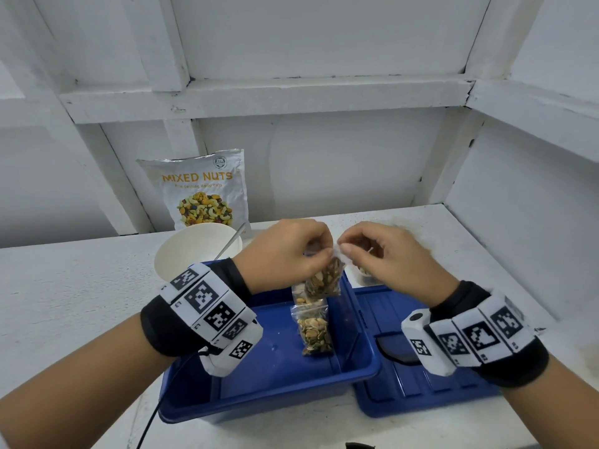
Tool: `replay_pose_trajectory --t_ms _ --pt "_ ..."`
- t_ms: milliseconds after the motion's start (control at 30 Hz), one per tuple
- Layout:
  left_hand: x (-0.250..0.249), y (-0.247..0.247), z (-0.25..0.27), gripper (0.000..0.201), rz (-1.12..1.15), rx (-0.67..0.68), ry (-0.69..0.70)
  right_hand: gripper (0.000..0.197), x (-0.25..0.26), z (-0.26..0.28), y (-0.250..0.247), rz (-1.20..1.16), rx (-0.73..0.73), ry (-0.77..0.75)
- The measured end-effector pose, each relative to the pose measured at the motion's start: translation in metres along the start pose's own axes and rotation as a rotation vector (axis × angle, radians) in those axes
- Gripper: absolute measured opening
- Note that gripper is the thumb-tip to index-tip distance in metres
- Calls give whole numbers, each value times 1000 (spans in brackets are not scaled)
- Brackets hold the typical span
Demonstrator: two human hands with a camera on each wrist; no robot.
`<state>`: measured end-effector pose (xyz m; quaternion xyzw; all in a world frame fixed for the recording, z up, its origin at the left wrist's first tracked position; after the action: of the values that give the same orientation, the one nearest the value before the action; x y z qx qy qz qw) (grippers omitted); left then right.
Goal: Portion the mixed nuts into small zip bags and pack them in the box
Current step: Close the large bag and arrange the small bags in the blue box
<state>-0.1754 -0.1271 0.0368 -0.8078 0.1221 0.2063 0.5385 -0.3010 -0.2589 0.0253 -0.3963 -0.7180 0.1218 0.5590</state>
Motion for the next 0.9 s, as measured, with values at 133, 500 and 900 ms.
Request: replay_pose_trajectory --t_ms 133,500,900 --pt "6 10 2 16 -120 363 -109 12 -37 -8 -28 135 -98 210" --pt "26 61 9 13 -134 675 -279 33 -127 -14 -24 343 49 505" --pt "33 79 23 16 -56 690 -314 18 -119 -12 -10 310 -45 454"
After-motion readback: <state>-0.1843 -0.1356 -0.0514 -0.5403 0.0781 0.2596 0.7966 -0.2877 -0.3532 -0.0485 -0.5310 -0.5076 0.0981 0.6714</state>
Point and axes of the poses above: each hand's wrist, its own z-axis away from the middle knuckle, its own y-axis out of the palm, x = y × z, the point moved 1 cm from there along -z, towards the middle knuckle
